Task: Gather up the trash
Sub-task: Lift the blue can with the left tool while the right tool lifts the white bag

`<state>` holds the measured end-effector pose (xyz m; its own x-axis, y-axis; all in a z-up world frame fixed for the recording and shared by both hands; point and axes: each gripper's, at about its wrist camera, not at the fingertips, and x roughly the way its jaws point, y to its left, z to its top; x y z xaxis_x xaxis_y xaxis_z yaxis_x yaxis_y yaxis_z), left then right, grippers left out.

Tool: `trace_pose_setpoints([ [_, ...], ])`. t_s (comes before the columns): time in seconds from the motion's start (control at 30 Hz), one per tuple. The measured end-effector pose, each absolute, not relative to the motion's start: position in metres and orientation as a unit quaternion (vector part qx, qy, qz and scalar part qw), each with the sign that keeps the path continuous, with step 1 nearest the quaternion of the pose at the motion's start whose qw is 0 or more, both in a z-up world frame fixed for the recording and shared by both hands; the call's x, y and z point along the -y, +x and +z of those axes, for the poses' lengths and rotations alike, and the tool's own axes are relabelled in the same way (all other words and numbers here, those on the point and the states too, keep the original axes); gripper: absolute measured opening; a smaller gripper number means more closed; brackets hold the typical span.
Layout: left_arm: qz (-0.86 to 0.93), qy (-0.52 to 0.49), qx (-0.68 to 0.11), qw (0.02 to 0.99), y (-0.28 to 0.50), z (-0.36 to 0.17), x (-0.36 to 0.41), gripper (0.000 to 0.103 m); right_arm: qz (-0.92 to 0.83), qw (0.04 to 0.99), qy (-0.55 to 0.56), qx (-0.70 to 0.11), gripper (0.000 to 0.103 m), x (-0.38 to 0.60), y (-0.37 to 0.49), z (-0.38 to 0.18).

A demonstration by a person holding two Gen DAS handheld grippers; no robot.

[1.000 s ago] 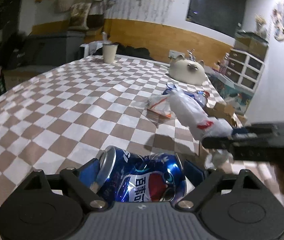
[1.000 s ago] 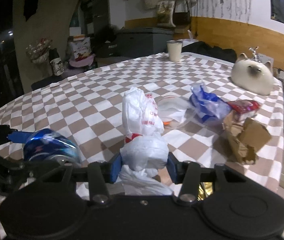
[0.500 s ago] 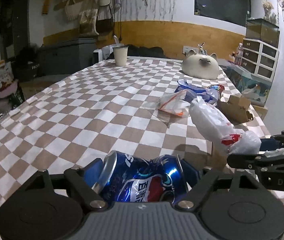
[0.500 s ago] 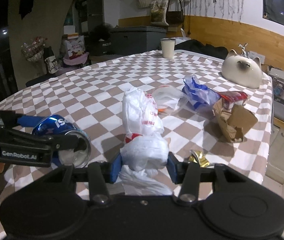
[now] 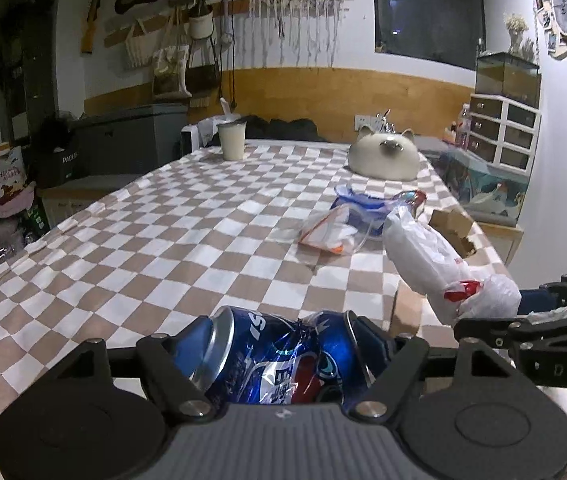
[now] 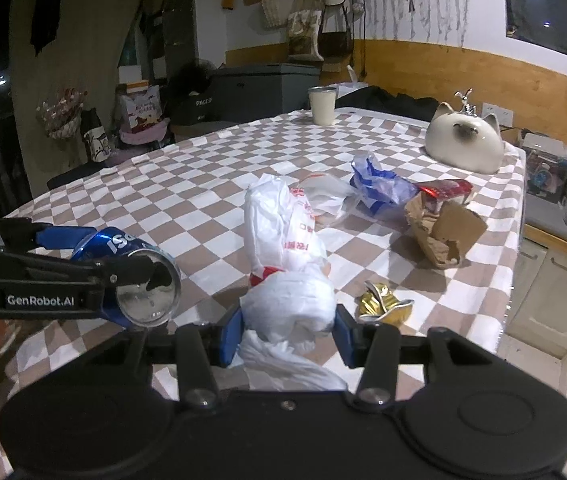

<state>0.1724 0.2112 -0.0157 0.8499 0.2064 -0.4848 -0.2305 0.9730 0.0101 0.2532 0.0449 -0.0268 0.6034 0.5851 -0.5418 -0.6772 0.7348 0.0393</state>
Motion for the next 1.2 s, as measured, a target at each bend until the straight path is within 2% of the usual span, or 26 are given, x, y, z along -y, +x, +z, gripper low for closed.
trace_pose_setpoints([
  [0.47,0.094,-0.037,-0.202,0.974,0.137,0.004,-0.180,0.077,0.338,0.909,-0.062,-0.236,0.048,-0.004,0.220,-0.003],
  [0.87,0.044,0.024,-0.281,0.958,0.134,-0.034,-0.154,0.078,0.350,0.898,-0.066,-0.257,0.048,0.009,0.190,-0.024],
  [1.2,0.041,0.050,-0.315,0.947,0.121,-0.028,-0.149,0.083,0.359,0.892,-0.057,-0.271,0.049,0.020,0.183,-0.038],
])
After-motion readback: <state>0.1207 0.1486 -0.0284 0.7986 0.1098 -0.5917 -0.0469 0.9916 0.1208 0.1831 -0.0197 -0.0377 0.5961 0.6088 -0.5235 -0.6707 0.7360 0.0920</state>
